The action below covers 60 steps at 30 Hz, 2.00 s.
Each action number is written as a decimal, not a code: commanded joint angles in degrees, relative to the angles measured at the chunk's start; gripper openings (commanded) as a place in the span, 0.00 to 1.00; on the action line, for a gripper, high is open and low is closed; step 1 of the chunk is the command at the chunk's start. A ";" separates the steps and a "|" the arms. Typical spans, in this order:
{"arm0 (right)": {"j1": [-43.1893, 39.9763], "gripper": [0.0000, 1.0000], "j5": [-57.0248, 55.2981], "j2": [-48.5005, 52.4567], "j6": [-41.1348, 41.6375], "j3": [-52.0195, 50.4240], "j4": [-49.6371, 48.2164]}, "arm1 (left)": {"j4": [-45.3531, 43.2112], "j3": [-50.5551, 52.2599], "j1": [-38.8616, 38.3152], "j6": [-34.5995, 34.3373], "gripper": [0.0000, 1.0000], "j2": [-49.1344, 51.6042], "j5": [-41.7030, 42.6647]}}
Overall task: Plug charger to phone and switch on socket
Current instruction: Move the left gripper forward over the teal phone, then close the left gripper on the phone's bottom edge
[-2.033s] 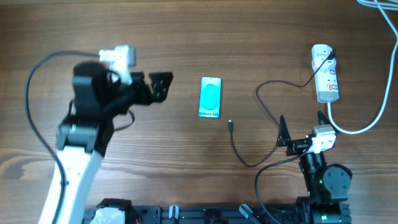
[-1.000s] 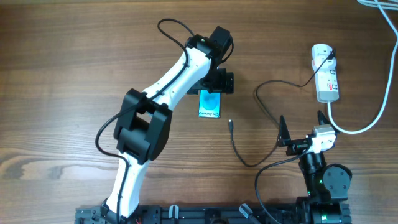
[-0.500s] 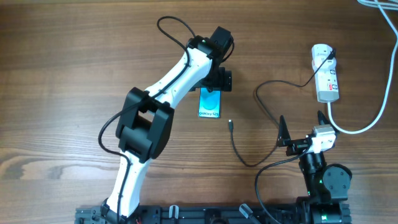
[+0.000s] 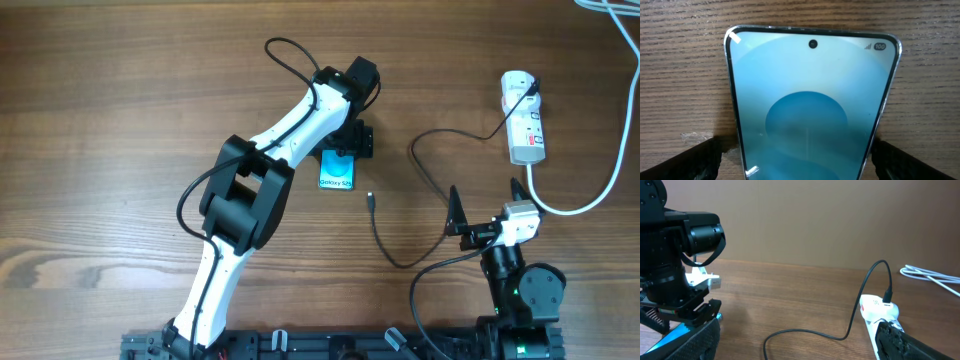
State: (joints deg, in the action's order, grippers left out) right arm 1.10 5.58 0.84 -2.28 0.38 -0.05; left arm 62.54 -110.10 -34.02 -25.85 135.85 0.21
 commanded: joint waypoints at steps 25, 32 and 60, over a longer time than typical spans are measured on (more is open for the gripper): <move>0.33 1.00 0.50 -0.20 -0.33 -0.09 -0.28 | -0.46 -0.46 -0.28 -0.37 1.00 2.86 -0.35; 0.33 1.00 0.50 -0.20 -0.33 -0.09 -0.28 | -0.42 -0.46 -0.28 -0.35 0.98 2.86 -0.33; 0.33 1.00 0.50 -0.20 -0.33 -0.09 -0.28 | 1.75 -0.61 -0.22 -0.37 0.73 -5.84 -0.07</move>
State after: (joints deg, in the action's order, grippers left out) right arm 1.10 5.58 0.84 -2.26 0.38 -0.05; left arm 63.46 -110.26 -34.04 -26.04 135.26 -0.25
